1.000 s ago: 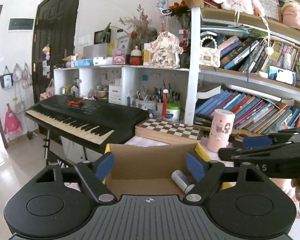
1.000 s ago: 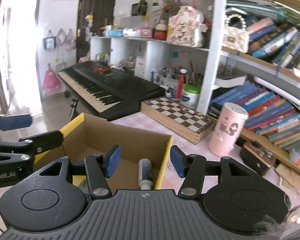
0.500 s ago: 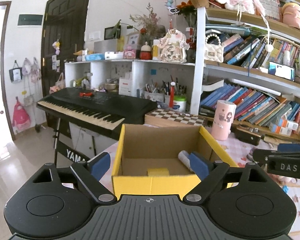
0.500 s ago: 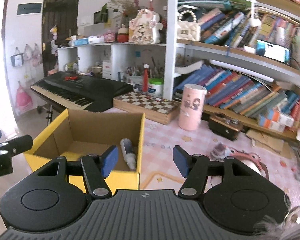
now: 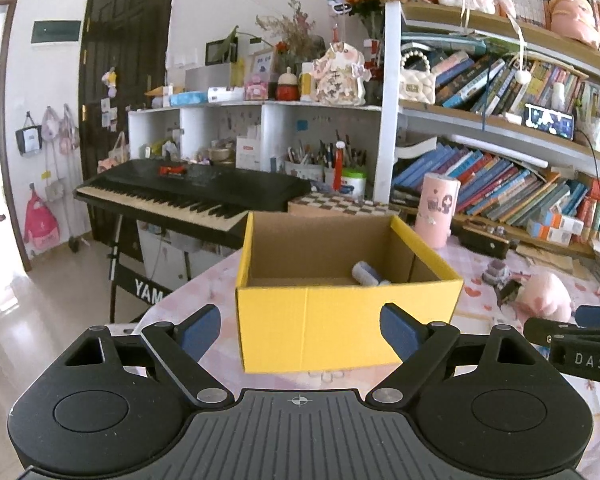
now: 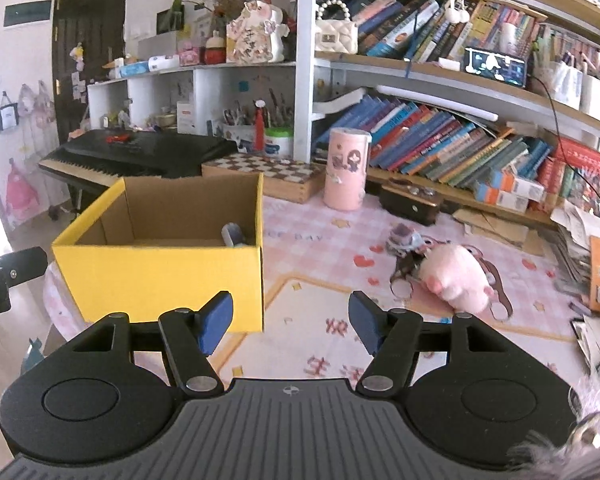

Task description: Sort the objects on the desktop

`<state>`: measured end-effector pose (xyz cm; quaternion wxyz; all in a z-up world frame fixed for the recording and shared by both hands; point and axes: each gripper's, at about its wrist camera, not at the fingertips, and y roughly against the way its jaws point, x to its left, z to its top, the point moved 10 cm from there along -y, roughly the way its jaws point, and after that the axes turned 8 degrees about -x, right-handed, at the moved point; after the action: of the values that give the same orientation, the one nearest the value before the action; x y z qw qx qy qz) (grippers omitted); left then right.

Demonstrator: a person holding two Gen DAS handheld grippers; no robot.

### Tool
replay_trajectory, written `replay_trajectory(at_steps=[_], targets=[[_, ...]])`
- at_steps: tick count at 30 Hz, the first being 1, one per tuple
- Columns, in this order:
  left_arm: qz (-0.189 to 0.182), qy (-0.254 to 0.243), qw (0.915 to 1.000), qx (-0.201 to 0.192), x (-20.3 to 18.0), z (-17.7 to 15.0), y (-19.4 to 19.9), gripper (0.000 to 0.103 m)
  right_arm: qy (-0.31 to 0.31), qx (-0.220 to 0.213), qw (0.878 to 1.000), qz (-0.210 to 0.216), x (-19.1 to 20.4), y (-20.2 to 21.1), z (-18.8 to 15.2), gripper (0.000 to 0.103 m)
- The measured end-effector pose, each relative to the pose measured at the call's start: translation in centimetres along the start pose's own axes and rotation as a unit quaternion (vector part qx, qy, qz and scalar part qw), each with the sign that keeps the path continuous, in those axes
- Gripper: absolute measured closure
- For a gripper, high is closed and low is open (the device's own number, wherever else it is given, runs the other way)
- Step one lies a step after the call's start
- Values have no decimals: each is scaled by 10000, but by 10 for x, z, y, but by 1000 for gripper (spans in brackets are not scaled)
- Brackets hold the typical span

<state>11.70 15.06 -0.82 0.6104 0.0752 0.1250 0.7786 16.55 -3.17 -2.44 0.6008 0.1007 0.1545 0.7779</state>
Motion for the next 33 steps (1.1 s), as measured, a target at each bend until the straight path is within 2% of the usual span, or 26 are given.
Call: replay_trajectory(at_steps=[8,25,33], targets=[[70,19,9997,221,1,-20,13,14,-50,269,9996,-32,7,18,-27,36],[-122,-81,9989,454,-8,-42,34,14,-96,441,9989,-90,8,44,-48,32],[-296,-146,9977,589,-18,-52,38,14,-218,616,9976,-246,-1,54,-61,30]])
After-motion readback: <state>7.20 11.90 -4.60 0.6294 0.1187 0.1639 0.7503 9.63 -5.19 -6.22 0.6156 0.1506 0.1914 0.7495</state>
